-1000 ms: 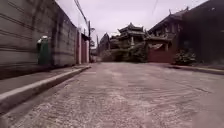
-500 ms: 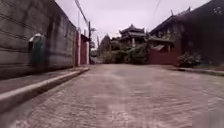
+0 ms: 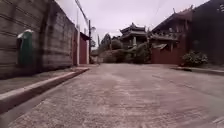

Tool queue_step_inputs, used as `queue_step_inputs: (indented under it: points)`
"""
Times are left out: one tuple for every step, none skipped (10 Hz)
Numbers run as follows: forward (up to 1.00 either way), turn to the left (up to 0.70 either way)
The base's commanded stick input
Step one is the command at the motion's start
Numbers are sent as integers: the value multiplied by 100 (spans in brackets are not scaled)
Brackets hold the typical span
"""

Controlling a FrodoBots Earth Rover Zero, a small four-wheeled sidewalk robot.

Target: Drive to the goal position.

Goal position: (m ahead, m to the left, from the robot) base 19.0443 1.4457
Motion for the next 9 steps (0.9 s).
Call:
queue_step_inputs:
  points:
    - [100, 0]
    - [100, 0]
    - [100, 0]
    - [100, 0]
    - [100, 0]
    - [100, 0]
    - [100, 0]
    - [100, 0]
    - [100, 0]
